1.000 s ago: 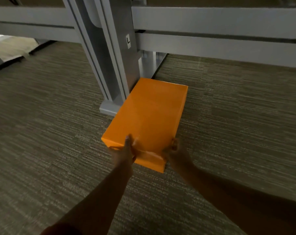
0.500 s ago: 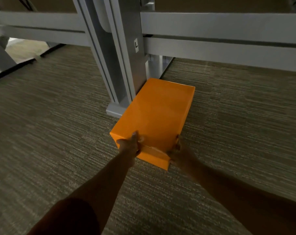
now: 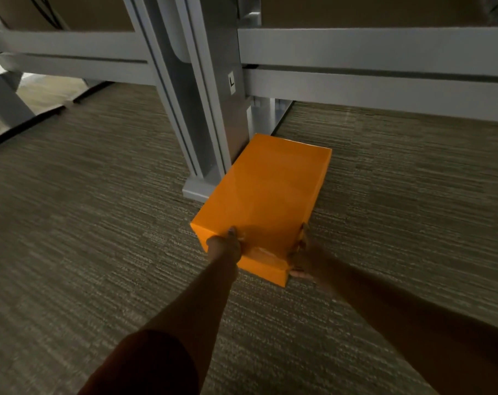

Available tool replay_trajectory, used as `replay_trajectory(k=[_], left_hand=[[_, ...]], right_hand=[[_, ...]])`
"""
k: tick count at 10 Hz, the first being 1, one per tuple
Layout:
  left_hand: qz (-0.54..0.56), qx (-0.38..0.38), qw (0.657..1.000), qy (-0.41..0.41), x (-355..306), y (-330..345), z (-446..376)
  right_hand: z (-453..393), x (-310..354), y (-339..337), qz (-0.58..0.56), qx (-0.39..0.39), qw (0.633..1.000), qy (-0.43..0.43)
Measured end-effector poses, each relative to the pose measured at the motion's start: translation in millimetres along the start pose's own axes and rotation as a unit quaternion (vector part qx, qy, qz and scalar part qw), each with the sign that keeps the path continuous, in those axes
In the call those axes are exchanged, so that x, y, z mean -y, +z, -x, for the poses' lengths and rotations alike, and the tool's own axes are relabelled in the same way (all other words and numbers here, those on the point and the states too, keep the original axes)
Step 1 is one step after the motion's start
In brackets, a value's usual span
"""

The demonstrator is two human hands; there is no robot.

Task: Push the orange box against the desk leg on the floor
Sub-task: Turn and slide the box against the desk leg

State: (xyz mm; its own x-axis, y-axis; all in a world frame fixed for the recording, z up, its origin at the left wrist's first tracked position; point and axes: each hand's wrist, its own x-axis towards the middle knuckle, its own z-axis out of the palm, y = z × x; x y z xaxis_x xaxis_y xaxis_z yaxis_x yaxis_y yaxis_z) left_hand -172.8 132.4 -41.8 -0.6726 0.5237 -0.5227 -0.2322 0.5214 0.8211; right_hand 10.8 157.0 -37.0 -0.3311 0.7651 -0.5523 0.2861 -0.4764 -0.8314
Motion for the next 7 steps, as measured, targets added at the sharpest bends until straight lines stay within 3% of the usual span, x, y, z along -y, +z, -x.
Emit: replay_trajectory(k=[2, 3, 4, 5, 7], left_hand=[[-0.027, 0.033, 0.999, 0.018, -5, -15, 10], [-0.025, 0.088, 0.995, 0.038, -5, -29, 10], [0.004, 0.096, 0.994, 0.046, -1, -35, 10], [-0.047, 0.072, 0.994, 0.061, -4, -45, 18], [-0.145, 0.019, 0.972, 0.182, -22, -80, 31]], right_hand=[[6, 3, -6, 0.026, 0.024, 0.999, -0.019], [8, 10, -1, 0.027, -0.017, 0.999, -0.040], [9, 17, 8, 0.078, -0.127, 0.985, -0.083], [14, 27, 20, 0.185, -0.201, 0.950, -0.155], [24, 25, 49, 0.374, -0.173, 0.882, -0.228]])
